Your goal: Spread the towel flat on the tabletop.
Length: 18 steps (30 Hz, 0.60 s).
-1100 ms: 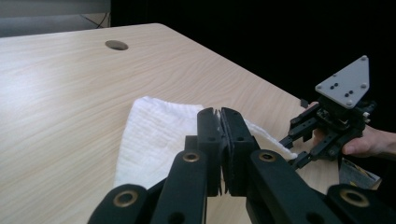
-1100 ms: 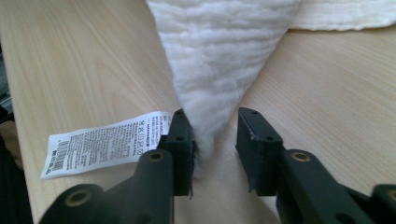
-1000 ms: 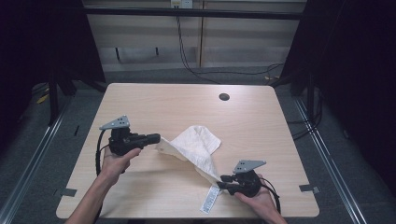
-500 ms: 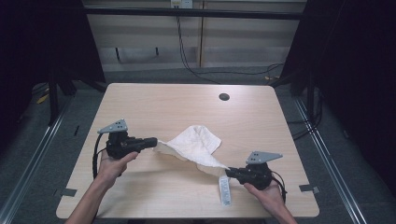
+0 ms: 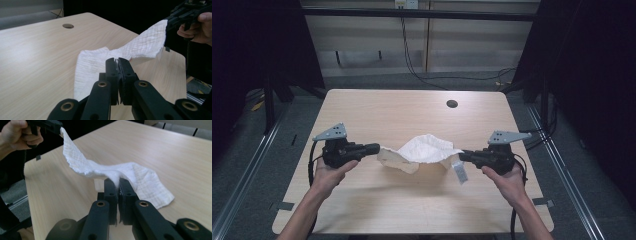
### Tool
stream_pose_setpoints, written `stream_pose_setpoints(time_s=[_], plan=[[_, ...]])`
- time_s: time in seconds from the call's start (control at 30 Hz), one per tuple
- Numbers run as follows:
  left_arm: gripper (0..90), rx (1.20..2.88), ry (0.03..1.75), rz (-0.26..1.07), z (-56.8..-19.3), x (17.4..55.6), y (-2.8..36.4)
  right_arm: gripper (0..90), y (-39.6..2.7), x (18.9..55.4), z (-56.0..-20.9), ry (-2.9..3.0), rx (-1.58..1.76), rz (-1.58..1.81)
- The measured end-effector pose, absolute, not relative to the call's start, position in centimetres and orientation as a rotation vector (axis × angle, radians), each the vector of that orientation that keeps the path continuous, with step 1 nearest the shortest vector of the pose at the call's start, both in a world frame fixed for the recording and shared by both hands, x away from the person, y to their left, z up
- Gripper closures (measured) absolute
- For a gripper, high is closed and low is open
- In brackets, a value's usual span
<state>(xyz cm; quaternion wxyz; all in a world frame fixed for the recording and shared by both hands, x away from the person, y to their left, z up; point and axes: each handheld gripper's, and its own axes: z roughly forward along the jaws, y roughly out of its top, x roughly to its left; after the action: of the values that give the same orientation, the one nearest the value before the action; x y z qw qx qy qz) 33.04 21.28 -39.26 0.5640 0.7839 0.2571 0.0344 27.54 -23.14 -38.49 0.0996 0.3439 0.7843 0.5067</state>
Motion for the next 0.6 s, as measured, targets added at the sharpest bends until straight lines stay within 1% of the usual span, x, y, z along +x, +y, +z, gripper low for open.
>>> stream_pose_setpoints(time_s=[0.4,0.6], plan=[[87.8,1.797,0.570,0.139,-35.2,33.6,22.0,85.8,-24.1,29.5,-32.9,2.289,0.969,1.498],[87.9,1.777,0.531,0.172,-32.9,32.8,22.1,85.2,-24.5,29.5,-30.3,2.269,0.919,1.530]])
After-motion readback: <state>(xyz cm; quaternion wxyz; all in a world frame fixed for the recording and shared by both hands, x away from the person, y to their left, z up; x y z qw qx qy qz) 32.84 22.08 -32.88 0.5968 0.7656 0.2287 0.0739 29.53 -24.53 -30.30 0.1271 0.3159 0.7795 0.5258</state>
